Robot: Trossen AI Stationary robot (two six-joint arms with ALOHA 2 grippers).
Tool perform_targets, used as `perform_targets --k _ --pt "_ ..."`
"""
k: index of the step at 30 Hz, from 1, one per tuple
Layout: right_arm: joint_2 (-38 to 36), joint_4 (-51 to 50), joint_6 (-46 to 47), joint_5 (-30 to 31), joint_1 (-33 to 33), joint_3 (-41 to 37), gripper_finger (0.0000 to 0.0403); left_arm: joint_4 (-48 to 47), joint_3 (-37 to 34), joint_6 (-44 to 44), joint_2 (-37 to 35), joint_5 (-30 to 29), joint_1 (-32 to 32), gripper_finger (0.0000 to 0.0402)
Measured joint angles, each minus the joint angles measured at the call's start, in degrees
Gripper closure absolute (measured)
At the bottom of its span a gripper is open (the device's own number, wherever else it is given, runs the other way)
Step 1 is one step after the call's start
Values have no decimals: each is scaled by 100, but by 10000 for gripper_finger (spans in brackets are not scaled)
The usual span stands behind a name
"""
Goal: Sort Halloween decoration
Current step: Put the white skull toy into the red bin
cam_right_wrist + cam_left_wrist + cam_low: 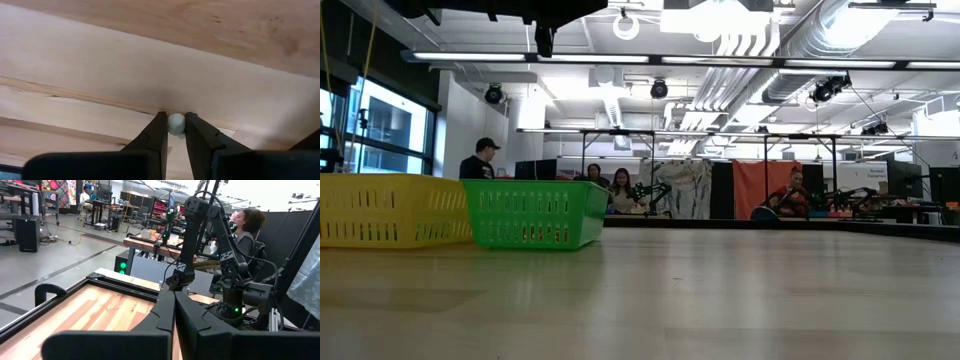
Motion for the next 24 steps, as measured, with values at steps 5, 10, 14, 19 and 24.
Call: perform_targets --k 5,10,14,19,24 --pt "-109 -27 -77 69 2 -9 357 0 0 0 1 0 0 402" --pt "-235 -78 -90 332 0 -15 357 233 -2 -146 -28 0 0 401" --pt "-398 -96 -211 769 -6 -22 357 362 -2 -155 -167 0 0 402" --pt "-642 -44 -341 1349 -126 -22 357 404 -2 -154 -387 0 0 402" --pt "-754 317 -1047 1818 -534 -20 357 400 -2 -153 -516 0 0 402"
